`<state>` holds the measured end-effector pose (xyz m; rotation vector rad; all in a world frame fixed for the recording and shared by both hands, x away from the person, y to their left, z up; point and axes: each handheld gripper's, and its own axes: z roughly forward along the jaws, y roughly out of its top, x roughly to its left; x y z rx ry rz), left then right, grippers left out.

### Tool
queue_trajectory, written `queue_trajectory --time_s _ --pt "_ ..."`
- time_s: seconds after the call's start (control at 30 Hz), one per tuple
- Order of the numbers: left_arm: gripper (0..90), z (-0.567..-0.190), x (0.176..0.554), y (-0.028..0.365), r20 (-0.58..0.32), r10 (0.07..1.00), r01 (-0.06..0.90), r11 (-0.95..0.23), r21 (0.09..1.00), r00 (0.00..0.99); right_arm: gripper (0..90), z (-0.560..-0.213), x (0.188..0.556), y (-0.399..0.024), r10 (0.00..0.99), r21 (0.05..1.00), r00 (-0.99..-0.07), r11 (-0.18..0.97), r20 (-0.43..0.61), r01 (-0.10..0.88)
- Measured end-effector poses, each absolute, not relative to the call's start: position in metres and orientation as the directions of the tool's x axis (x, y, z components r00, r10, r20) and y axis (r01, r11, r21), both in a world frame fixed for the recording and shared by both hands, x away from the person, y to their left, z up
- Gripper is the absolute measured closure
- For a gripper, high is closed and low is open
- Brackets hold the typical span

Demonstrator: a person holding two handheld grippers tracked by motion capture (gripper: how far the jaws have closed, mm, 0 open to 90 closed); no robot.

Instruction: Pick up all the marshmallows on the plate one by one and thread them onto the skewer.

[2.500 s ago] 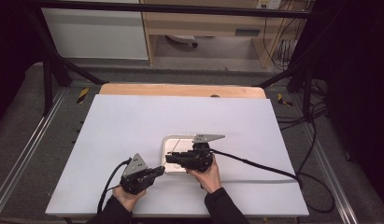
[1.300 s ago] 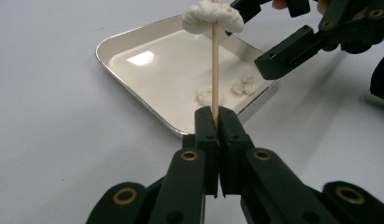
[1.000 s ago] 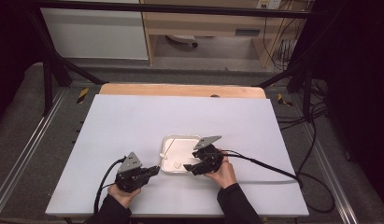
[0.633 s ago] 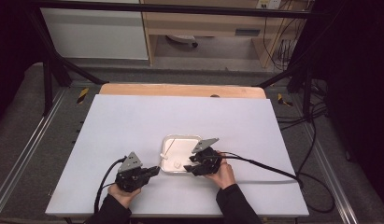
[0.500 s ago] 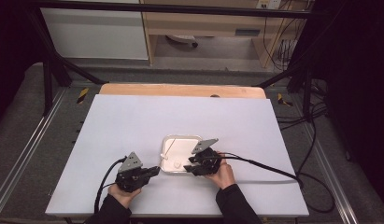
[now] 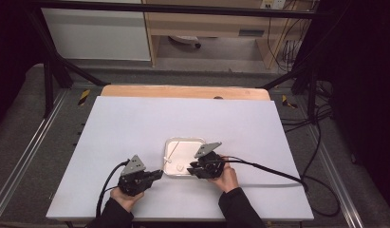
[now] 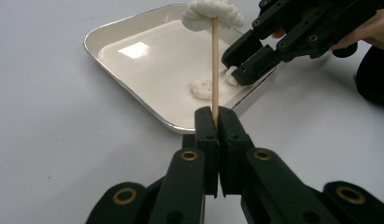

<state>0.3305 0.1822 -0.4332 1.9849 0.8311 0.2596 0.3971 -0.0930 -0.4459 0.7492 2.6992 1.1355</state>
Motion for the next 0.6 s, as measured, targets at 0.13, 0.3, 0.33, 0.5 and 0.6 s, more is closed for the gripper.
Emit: queue_trajectory --time_s 0.13,0.3,0.33,0.5,0.6 --pt "87.9 -0.433 0.330 0.182 -0.146 0.646 0.449 -0.332 0.830 0.749 72.7 -0.442 0.398 -0.095 0.494 0.703 -0.864 0.582 0.093 0.409" --pt "87.9 -0.433 0.330 0.182 -0.147 0.643 0.447 -0.332 0.831 0.752 73.0 -0.432 0.399 -0.098 0.502 0.722 -0.856 0.548 0.121 0.423" --pt "87.9 -0.433 0.330 0.182 -0.147 0.642 0.446 -0.332 0.831 0.752 73.0 -0.430 0.400 -0.100 0.501 0.727 -0.856 0.540 0.128 0.424" --pt "87.9 -0.433 0.329 0.181 -0.146 0.641 0.444 -0.333 0.832 0.754 73.1 -0.420 0.402 -0.108 0.516 0.745 -0.839 0.489 0.172 0.453" --pt "87.9 -0.433 0.329 0.181 -0.147 0.639 0.445 -0.334 0.831 0.755 73.3 -0.415 0.402 -0.113 0.517 0.761 -0.833 0.454 0.198 0.463"
